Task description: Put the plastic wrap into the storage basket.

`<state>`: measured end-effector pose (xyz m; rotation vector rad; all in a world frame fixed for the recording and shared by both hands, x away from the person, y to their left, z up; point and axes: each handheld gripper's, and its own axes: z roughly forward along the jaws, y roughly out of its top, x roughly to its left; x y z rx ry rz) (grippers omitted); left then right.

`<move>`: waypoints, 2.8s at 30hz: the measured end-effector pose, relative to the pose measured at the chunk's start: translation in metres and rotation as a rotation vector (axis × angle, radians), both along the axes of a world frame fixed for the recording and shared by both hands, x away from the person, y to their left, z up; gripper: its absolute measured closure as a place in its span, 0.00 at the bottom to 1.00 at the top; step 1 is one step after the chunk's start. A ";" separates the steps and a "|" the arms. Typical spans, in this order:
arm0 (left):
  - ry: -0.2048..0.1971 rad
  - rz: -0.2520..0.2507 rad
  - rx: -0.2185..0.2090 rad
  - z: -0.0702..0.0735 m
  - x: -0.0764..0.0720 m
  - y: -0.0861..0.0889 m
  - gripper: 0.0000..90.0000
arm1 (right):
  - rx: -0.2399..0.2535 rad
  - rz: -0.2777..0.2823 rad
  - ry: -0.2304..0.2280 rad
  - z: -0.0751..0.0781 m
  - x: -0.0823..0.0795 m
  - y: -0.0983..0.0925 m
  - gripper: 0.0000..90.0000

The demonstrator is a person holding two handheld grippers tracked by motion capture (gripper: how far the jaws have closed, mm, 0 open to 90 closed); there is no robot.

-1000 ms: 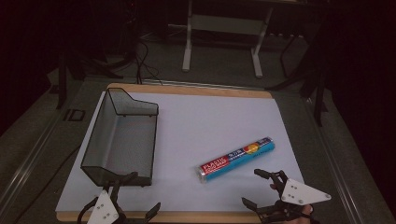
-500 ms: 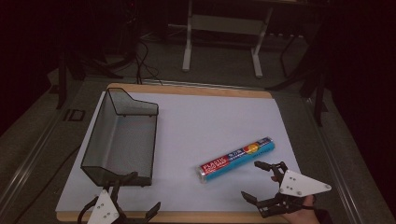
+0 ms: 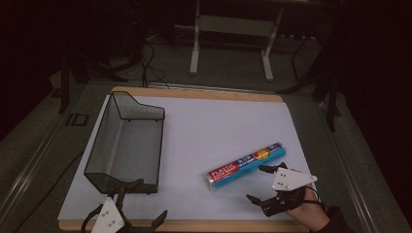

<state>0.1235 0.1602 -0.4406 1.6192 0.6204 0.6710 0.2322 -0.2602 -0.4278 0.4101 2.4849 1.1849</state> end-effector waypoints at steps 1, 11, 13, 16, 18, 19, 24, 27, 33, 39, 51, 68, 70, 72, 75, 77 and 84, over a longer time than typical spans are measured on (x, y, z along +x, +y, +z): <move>0.000 0.001 0.001 0.000 0.000 0.000 0.05 | -0.022 0.005 -0.001 -0.001 0.002 0.000 0.10; 0.003 -0.002 0.004 0.000 0.000 0.000 0.05 | -0.259 0.117 -0.008 -0.012 0.040 0.004 0.19; 0.005 -0.003 0.002 0.000 0.001 0.000 0.05 | -0.326 0.064 0.056 -0.012 0.050 0.006 0.14; 0.006 -0.004 0.003 0.000 0.001 0.000 0.04 | -0.349 0.014 0.099 -0.011 0.058 0.007 0.13; 0.006 -0.003 0.003 0.000 0.001 0.000 0.05 | -0.354 -0.011 0.121 -0.011 0.065 0.007 0.10; 0.006 -0.004 0.003 0.000 0.001 0.000 0.05 | -0.370 -0.028 0.108 -0.011 0.067 0.008 0.10; 0.011 -0.005 0.003 -0.001 0.001 0.000 0.05 | -0.497 -0.017 0.088 -0.015 0.075 0.016 0.10; 0.010 -0.006 0.004 -0.001 0.001 0.000 0.04 | -0.618 0.013 0.096 -0.019 0.082 0.028 0.10; 0.013 -0.009 0.002 -0.001 0.002 0.000 0.05 | -0.753 0.068 0.144 -0.023 0.100 0.041 0.10; 0.013 -0.012 0.002 -0.001 0.002 0.001 0.04 | -0.916 0.109 0.100 -0.033 0.115 0.058 0.10; 0.015 -0.019 0.002 -0.001 0.002 0.001 0.04 | -1.032 0.241 0.049 -0.054 0.120 0.078 0.14; 0.025 -0.029 0.003 -0.002 0.003 0.000 0.04 | -1.007 0.433 -0.002 -0.073 0.129 0.075 0.26; 0.025 -0.030 0.005 -0.002 0.003 0.000 0.04 | -1.010 0.412 0.011 -0.074 0.129 0.076 0.23; 0.026 -0.032 0.007 -0.002 0.004 -0.001 0.04 | -0.999 0.388 0.031 -0.075 0.134 0.076 0.19; 0.026 -0.030 0.013 -0.002 0.003 -0.002 0.04 | -0.991 0.367 0.127 -0.074 0.140 0.076 0.25; 0.026 -0.026 0.018 -0.002 0.003 -0.002 0.05 | -0.993 0.390 0.114 -0.074 0.140 0.076 0.26; 0.029 -0.021 0.019 -0.003 0.004 -0.002 0.04 | -1.041 0.373 0.075 -0.073 0.132 0.081 0.30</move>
